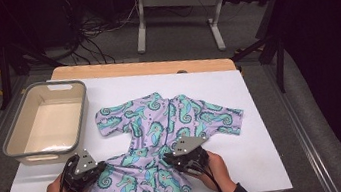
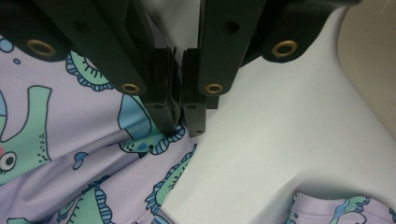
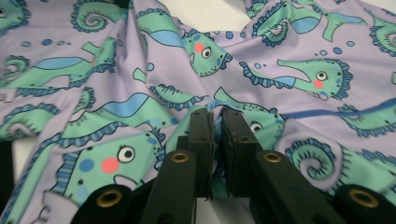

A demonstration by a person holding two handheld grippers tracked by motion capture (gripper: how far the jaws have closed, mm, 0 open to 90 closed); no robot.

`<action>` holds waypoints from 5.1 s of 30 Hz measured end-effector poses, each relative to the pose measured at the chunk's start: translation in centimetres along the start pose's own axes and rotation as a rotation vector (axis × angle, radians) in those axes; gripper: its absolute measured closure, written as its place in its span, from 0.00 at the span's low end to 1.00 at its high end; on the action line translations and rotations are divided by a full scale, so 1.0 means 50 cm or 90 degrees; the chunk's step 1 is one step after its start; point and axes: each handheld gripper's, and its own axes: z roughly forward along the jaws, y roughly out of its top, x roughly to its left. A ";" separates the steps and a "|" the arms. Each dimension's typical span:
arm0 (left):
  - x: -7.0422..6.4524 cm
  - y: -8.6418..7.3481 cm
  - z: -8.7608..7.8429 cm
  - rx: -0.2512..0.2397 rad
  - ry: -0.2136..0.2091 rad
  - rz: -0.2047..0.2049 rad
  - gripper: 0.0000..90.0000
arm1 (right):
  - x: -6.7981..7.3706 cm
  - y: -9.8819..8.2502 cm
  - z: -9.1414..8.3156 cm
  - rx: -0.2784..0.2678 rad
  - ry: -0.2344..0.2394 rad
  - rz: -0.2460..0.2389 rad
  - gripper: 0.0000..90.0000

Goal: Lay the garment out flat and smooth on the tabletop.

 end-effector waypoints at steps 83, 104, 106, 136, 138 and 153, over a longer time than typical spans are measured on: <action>-0.172 0.031 -0.034 -0.069 -0.294 0.079 0.92 | 0.105 -0.117 -0.176 -0.021 0.135 0.003 0.98; -0.171 0.028 -0.035 -0.066 -0.255 0.091 0.88 | -0.034 -0.098 -0.072 -0.024 -0.072 0.118 0.52; -0.169 0.027 -0.035 -0.067 -0.255 0.090 0.88 | -0.049 -0.097 -0.063 -0.036 -0.060 0.139 0.52; -0.053 0.082 0.038 -0.068 -0.105 0.006 0.43 | -0.008 -0.173 -0.169 -0.015 -0.021 0.118 0.97; -0.046 0.084 0.051 -0.051 -0.116 -0.002 0.43 | -0.001 -0.181 -0.177 -0.010 -0.019 0.114 0.97; -0.065 0.079 0.070 -0.006 -0.140 0.016 0.49 | -0.100 -0.168 -0.173 -0.057 -0.170 0.168 0.58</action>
